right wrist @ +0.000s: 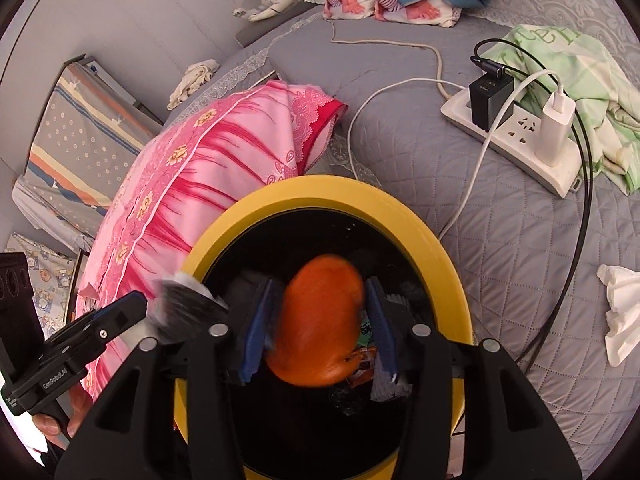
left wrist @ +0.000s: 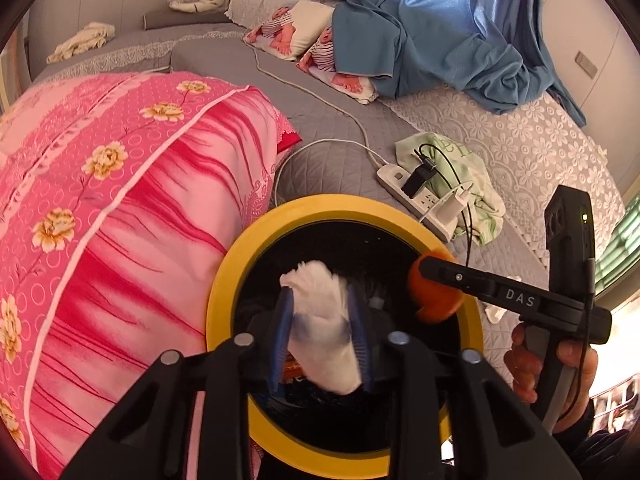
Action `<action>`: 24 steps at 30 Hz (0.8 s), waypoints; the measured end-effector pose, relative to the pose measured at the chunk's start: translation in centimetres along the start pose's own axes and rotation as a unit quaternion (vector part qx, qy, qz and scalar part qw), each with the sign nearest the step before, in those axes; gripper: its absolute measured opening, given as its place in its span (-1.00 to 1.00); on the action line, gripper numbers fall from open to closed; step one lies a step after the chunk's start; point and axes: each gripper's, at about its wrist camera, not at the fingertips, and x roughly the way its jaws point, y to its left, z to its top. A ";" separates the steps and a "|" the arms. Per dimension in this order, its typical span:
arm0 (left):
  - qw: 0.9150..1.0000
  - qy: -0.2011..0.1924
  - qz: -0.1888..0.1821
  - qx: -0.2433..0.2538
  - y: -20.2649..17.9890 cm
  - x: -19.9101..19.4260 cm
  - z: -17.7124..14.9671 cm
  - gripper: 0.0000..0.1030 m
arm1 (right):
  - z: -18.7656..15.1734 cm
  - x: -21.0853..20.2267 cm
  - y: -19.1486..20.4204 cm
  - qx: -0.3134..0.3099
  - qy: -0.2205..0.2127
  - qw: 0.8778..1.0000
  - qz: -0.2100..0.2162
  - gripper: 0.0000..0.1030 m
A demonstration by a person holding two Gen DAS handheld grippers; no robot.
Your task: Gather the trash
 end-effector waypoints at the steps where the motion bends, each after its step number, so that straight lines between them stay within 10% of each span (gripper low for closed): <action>1: 1.000 -0.004 0.001 -0.005 0.3 -0.2 0.0 -0.28 | 0.1 -0.1 0.0 0.002 -0.001 1.000 0.001 0.03; 3: 1.000 -0.013 0.002 -0.014 0.6 -0.6 0.1 0.01 | 0.1 -0.3 0.0 0.002 -0.004 1.000 -0.002 0.04; 24: 0.990 -0.110 0.026 -0.081 7.1 -9.5 -1.1 0.07 | 1.3 -1.3 7.1 -0.059 -0.042 0.997 -0.001 0.18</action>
